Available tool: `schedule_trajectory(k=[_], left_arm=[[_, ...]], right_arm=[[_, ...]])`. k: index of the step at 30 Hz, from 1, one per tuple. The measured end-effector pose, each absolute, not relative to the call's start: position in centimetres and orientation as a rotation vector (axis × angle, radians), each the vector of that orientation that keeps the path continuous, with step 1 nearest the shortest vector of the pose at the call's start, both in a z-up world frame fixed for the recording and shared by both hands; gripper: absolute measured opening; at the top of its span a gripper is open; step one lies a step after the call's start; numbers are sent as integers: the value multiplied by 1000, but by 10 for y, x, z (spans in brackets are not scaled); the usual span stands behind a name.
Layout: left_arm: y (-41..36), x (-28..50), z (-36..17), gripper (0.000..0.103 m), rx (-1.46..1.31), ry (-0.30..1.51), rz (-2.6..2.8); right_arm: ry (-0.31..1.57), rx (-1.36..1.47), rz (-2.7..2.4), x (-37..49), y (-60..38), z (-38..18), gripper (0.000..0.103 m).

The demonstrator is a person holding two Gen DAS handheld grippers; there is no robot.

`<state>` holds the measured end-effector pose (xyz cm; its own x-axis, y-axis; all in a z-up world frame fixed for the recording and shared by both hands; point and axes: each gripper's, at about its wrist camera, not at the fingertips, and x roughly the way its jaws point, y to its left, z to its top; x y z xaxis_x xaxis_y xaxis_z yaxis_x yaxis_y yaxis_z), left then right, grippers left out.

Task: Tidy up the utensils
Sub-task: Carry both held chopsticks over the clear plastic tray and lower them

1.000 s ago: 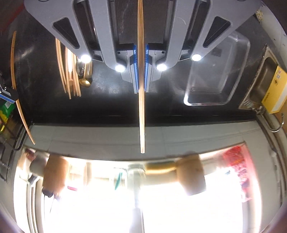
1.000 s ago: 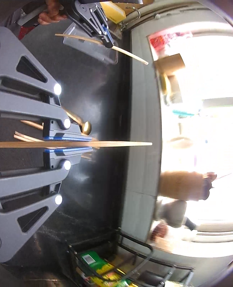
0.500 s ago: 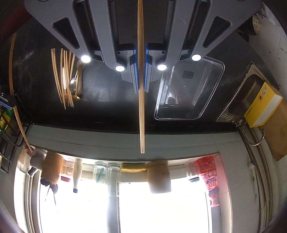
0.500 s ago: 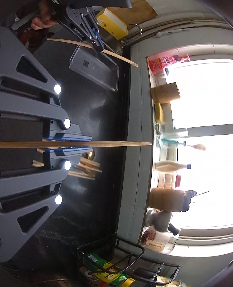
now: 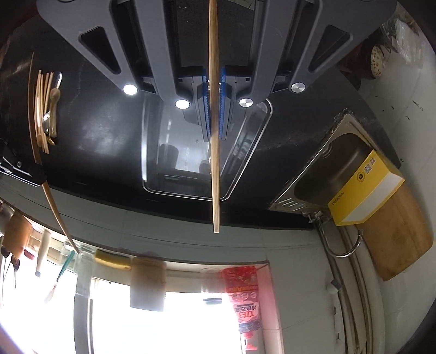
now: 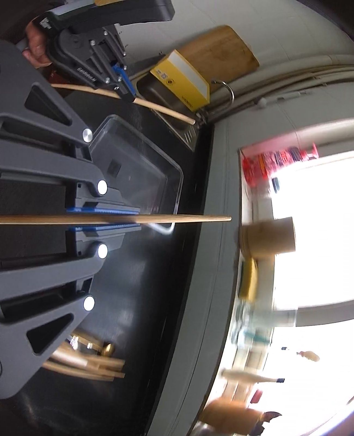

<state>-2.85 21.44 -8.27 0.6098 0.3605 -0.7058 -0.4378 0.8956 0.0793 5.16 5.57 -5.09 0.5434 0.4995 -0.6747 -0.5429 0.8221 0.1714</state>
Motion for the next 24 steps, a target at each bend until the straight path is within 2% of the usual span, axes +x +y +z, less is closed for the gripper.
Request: schedule_trajectory(k=[10, 17, 24], left_arm=[[272, 12, -113, 6, -189, 853, 454], [299, 53, -157, 6, -348, 972, 412], [318, 76, -183, 6, -413, 1011, 428]], right_arm=[[938, -66, 715, 96, 159, -92, 7], [1109, -18, 717, 145, 189, -136, 7], [1218, -18, 766, 182, 216, -174, 7]])
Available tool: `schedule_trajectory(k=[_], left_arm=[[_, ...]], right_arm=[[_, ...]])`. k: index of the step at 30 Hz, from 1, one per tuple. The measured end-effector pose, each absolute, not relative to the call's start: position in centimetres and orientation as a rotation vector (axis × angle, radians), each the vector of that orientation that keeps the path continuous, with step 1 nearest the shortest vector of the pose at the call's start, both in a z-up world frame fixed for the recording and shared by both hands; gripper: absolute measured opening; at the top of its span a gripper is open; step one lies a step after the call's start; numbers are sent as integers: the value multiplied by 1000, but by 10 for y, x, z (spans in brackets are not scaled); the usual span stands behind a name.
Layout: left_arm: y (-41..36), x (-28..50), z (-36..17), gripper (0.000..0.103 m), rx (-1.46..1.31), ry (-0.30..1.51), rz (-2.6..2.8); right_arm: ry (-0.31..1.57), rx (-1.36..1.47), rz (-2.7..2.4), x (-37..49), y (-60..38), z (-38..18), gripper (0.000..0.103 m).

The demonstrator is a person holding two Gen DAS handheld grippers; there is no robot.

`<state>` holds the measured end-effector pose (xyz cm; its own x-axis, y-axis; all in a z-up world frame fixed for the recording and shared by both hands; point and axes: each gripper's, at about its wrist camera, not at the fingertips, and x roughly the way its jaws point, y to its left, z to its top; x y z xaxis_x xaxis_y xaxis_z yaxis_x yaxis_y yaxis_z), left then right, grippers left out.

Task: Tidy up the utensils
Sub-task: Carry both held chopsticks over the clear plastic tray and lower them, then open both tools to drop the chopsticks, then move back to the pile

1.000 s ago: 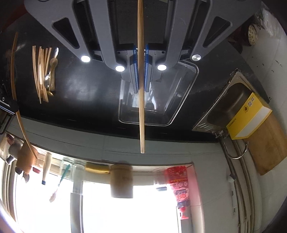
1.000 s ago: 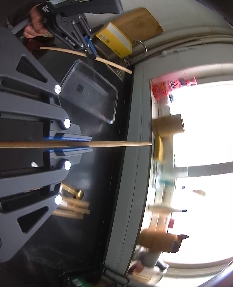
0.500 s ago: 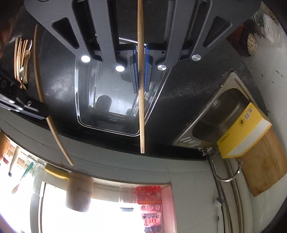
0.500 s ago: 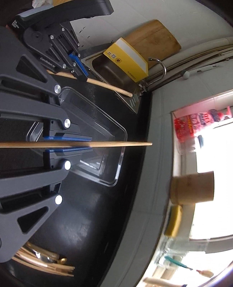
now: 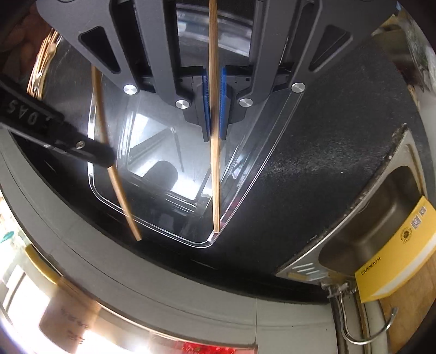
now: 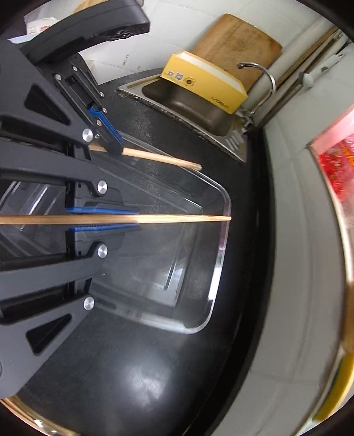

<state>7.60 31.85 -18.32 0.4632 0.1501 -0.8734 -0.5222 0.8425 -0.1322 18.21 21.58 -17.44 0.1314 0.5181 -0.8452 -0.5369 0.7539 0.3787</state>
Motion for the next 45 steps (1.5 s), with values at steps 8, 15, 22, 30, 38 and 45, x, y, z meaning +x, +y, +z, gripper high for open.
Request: schedule_trajectory(k=[8, 15, 22, 30, 38, 45], left_arm=[[314, 92, -201, 6, -420, 1042, 400], [315, 97, -203, 15, -394, 1049, 396], [318, 79, -169, 93, -415, 923, 395], [316, 45, -134, 93, -401, 844, 439], [244, 37, -97, 93, -252, 799, 314], [130, 46, -92, 93, -165, 813, 98]], right_arm=[[1307, -28, 813, 198, 231, -211, 7], [1345, 10, 833, 213, 230, -210, 53], [1199, 102, 786, 230, 198, -156, 79], [1103, 83, 730, 207, 152, -106, 79], [1024, 156, 612, 159, 59, -80, 79], [942, 185, 395, 99, -67, -52, 79]])
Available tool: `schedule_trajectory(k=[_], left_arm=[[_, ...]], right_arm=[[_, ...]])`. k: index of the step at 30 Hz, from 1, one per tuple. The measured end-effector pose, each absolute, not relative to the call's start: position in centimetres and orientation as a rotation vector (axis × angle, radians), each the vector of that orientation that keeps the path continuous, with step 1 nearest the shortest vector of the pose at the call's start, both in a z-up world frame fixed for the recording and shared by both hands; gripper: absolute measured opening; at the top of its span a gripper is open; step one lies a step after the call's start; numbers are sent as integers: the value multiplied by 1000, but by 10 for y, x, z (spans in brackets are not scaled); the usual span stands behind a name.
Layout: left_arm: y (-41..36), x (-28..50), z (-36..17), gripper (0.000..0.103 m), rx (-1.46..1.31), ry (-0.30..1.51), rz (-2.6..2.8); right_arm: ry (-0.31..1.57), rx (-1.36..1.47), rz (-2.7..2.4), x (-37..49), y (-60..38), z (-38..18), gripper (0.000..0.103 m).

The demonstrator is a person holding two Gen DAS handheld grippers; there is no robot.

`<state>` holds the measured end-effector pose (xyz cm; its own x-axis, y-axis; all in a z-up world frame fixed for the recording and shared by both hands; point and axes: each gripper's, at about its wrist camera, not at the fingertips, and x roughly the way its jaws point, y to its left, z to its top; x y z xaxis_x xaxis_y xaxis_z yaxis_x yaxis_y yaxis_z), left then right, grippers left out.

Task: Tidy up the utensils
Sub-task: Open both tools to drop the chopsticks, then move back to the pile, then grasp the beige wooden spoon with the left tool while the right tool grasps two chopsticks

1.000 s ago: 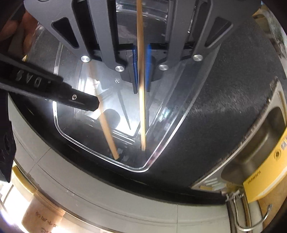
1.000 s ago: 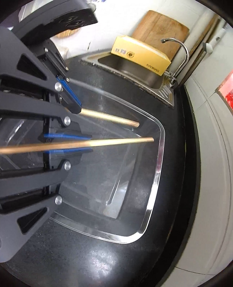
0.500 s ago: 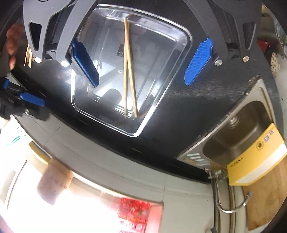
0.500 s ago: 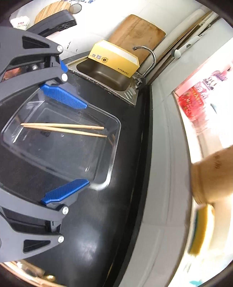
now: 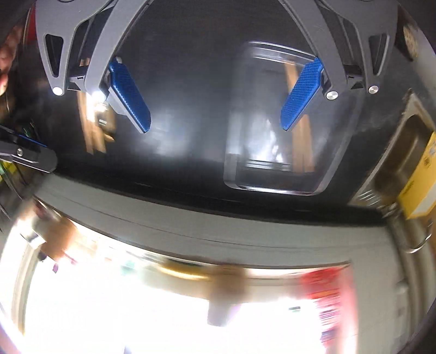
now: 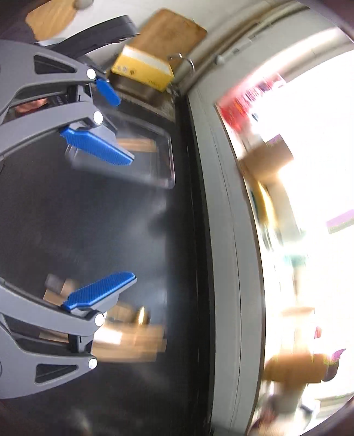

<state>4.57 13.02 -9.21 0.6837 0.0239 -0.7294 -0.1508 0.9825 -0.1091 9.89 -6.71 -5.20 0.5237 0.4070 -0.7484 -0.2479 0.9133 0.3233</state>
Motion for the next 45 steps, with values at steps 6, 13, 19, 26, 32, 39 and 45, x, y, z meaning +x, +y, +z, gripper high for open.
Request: schedule_trajectory(k=[6, 13, 19, 26, 32, 39, 45], left_arm=[[37, 45, -95, 93, -98, 826, -37], [-22, 40, -96, 93, -44, 826, -83], [-36, 43, -96, 93, -21, 833, -85], [-42, 52, -114, 93, 55, 857, -104], [-45, 77, -148, 93, 88, 906, -122], [-55, 114, -182, 86, 131, 920, -163], [-69, 132, -212, 79, 214, 925, -215]], right_arm=[[917, 133, 196, 43, -169, -42, 79], [905, 141, 112, 12, -237, -42, 79], [901, 134, 122, 11, -244, -42, 79], [917, 125, 128, 24, -246, -51, 79], [948, 116, 113, 46, -253, -72, 79], [1025, 90, 116, 82, -254, -120, 78], [1129, 41, 113, 121, -246, -180, 71]])
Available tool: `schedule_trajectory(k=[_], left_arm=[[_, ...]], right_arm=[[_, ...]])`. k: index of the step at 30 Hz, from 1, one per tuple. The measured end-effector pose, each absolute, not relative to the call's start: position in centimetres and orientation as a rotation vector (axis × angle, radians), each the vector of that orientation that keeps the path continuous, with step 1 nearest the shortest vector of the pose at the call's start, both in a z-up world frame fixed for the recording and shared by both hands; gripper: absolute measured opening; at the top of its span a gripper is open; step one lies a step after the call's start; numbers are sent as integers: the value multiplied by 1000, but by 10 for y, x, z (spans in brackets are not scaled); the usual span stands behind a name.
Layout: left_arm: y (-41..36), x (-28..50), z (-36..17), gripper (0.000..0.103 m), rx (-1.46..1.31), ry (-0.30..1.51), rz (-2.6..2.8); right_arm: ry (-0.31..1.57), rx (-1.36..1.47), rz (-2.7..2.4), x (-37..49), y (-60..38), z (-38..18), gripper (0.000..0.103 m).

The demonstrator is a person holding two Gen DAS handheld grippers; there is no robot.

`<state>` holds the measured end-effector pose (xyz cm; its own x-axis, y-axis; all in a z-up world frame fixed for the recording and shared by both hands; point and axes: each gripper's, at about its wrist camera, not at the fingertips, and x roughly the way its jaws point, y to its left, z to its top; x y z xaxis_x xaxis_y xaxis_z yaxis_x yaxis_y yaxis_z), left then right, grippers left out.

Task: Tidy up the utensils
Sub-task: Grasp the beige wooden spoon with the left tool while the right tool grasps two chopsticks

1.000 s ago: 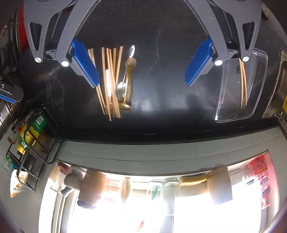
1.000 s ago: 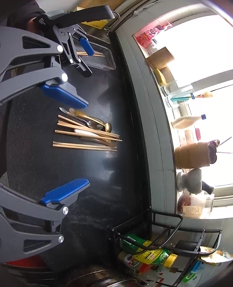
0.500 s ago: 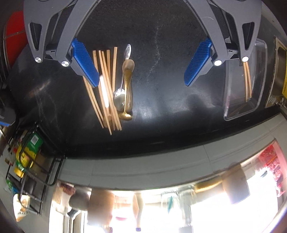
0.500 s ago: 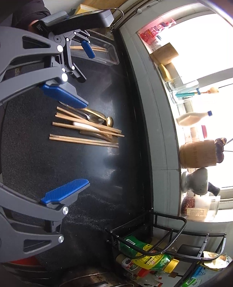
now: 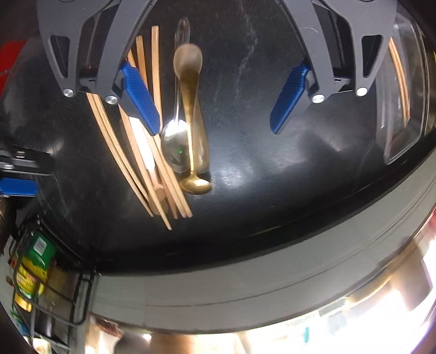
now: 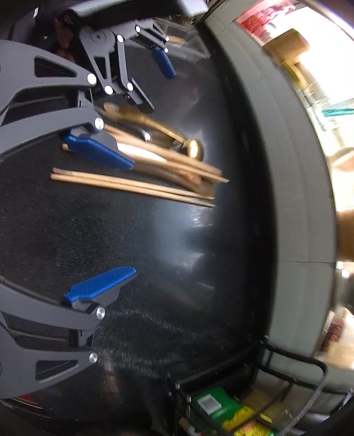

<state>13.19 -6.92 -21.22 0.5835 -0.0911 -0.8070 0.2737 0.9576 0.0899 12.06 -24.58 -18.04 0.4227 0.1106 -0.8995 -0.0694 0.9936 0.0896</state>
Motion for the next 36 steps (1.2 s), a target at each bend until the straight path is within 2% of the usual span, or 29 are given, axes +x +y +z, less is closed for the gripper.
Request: schedule_trajectory(k=[7, 20, 25, 33, 35, 36], left_arm=[[-70, 149, -239, 61, 238, 977, -215], [-32, 161, -243, 61, 176, 1025, -131], [-40, 152, -241, 43, 195, 1050, -173], [-58, 147, -243, 43, 253, 1053, -238], [-63, 145, -249, 42, 260, 1081, -259], [-64, 144, -250, 42, 260, 1089, -267]], right_arm=[[1215, -5, 129, 152, -235, -220, 71], [1263, -32, 150, 176, -225, -235, 71], [1271, -37, 143, 174, -223, -237, 71], [1270, -54, 150, 167, -218, -236, 71], [1274, -67, 142, 166, -215, -238, 68], [1277, -62, 143, 164, -216, -238, 63]])
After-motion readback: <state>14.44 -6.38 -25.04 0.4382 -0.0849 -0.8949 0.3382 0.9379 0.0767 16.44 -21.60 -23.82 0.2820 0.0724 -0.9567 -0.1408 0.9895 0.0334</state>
